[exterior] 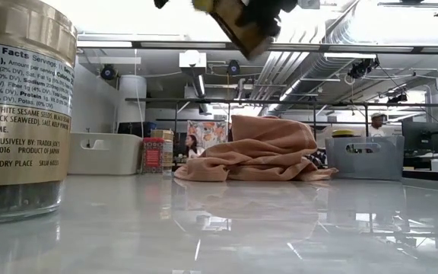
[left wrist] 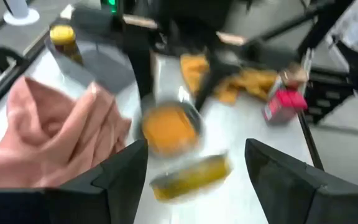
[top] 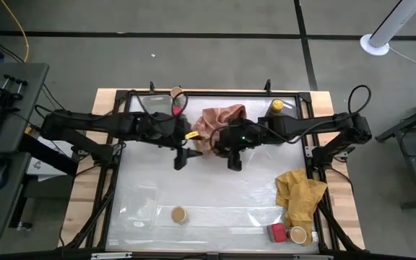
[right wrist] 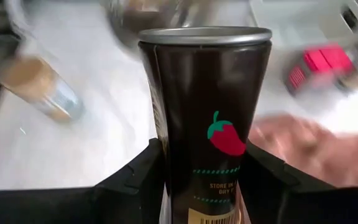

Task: Sort spices by type
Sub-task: Put the yellow seasoning bottle into the black bin

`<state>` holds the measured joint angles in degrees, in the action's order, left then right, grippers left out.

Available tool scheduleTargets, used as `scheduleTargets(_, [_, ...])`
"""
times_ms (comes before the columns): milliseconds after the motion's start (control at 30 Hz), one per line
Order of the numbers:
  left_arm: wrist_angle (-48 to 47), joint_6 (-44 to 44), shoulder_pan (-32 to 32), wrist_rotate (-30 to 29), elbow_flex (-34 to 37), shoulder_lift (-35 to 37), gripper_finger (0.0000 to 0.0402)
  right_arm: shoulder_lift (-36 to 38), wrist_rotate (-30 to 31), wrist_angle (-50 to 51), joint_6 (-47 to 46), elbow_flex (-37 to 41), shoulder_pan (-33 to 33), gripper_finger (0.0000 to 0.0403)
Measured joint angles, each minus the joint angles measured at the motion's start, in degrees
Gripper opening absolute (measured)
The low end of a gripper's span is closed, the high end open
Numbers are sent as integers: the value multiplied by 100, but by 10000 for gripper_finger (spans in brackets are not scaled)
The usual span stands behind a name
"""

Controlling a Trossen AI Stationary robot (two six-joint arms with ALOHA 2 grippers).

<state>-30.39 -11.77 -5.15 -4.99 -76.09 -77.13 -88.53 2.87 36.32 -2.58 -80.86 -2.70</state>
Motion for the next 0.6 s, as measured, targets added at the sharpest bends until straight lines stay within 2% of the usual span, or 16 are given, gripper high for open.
scheduleTargets(133, [-749,-133,-4,-86,52,405,254,300,175,980,3,2,104,160])
scheduleTargets(267, [-426,-160,-22,-491,276,689,254,539,158,864,46,2,283,160])
scheduleTargets(433, [-204,-390,-87,-561,678,885,255,838,209,1145,1,34,509,160])
scheduleTargets(600, [297,-741,-313,-566,1386,918,255,1226,183,1103,-306,510,572,160])
